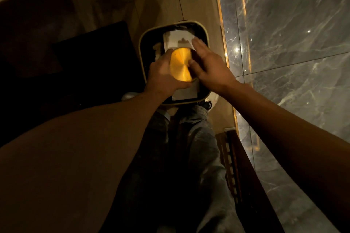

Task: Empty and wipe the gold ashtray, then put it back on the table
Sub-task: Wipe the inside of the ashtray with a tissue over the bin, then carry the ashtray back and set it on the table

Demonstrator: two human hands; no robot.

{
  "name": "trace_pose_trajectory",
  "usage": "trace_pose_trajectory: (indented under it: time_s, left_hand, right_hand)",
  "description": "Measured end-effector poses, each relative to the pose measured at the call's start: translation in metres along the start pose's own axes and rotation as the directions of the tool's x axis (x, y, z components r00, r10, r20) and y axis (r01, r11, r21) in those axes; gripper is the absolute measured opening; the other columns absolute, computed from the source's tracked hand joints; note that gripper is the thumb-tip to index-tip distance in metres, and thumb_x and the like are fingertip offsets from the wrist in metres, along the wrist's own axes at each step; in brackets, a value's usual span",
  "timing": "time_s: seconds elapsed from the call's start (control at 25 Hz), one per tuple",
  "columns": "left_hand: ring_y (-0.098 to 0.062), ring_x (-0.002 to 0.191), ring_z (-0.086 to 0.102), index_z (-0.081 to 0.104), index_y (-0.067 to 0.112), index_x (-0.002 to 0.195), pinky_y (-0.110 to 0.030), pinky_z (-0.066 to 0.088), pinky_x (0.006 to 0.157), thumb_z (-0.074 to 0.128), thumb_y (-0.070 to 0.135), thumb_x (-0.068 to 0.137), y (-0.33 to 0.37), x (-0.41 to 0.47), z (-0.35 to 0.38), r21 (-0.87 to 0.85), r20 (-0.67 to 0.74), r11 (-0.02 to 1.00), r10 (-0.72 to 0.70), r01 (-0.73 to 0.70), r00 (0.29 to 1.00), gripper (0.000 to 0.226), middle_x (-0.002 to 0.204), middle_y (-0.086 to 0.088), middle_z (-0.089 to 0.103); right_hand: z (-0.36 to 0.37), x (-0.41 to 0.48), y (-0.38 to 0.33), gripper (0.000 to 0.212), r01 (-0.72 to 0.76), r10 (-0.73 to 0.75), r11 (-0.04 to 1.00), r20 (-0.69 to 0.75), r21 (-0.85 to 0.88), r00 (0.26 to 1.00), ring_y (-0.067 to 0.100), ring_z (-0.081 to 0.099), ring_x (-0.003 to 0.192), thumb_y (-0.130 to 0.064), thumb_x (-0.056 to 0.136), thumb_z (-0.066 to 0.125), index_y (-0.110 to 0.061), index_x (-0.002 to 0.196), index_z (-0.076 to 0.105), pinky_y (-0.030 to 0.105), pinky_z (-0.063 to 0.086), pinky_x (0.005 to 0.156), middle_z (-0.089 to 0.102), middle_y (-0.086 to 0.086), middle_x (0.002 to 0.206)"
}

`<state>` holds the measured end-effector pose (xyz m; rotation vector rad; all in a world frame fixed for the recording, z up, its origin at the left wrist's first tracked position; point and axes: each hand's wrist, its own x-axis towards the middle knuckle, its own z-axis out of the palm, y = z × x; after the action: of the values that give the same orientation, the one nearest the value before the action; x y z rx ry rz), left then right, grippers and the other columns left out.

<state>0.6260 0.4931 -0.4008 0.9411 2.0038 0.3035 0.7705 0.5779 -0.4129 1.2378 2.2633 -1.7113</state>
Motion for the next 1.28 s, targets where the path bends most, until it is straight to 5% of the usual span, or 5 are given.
trace_pose_trajectory:
  time_s: [0.24, 0.56, 0.8, 1.08, 1.28]
  left_hand:
    - [-0.023, 0.127, 0.053, 0.048, 0.017, 0.141, -0.029, 0.043, 0.103, 0.095, 0.037, 0.051, 0.012, 0.007, -0.009, -0.007, 0.081, 0.994, -0.108, 0.108, 0.991, 0.103, 0.137, -0.007, 0.058]
    - [-0.022, 0.108, 0.069, 0.074, 0.016, 0.101, -0.040, 0.051, 0.104, 0.087, 0.032, 0.066, 0.028, 0.001, -0.021, -0.472, 0.351, 0.727, -0.363, 0.498, 0.863, 0.040, 0.110, -0.005, 0.075]
    - [-0.023, 0.122, 0.057, 0.045, 0.021, 0.143, -0.033, 0.047, 0.098, 0.058, 0.058, 0.088, 0.048, -0.013, -0.041, -0.574, 0.504, 0.507, -0.400, 0.643, 0.766, 0.068, 0.140, -0.009, 0.056]
    - [-0.023, 0.130, 0.054, 0.046, 0.021, 0.142, -0.037, 0.045, 0.104, 0.049, 0.044, 0.100, 0.098, -0.043, -0.068, -0.711, 0.415, 0.400, -0.424, 0.578, 0.805, 0.049, 0.141, -0.005, 0.056]
    - [-0.013, 0.124, 0.056, 0.038, 0.023, 0.149, -0.036, 0.044, 0.111, 0.073, 0.031, 0.086, 0.142, -0.083, -0.098, -0.709, 0.181, 0.663, -0.161, 0.242, 0.970, 0.073, 0.136, 0.004, 0.056]
  right_hand:
    - [-0.014, -0.009, 0.003, 0.044, -0.235, 0.273, 0.832, -0.002, 0.503, 0.962, 0.015, 0.059, 0.118, 0.006, 0.092, 0.055, 0.000, 0.135, 0.051, 0.027, 0.049, 0.103, 0.060, 0.012, 0.130]
    - [-0.036, -0.015, -0.010, 0.029, -0.261, 0.299, 0.755, 0.039, 0.602, 0.954, 0.004, 0.063, 0.095, -0.006, 0.096, 0.056, -0.007, 0.124, 0.059, 0.014, 0.053, 0.088, 0.066, 0.006, 0.111]
    - [-0.039, -0.027, -0.015, 0.022, -0.242, 0.315, 0.726, 0.002, 0.644, 0.949, 0.016, 0.060, 0.102, -0.012, 0.096, 0.057, -0.003, 0.115, 0.063, 0.026, 0.050, 0.089, 0.064, 0.004, 0.103]
    - [-0.070, -0.057, -0.058, 0.016, -0.212, 0.331, 0.727, -0.064, 0.653, 0.941, 0.013, 0.065, 0.086, -0.010, 0.093, 0.062, -0.009, 0.108, 0.061, 0.037, 0.057, 0.086, 0.064, 0.001, 0.086]
    - [-0.116, -0.091, -0.115, 0.030, -0.159, 0.356, 0.695, -0.144, 0.701, 0.923, 0.023, 0.068, 0.091, -0.023, 0.089, 0.066, -0.007, 0.113, 0.060, 0.043, 0.058, 0.082, 0.067, 0.020, 0.105]
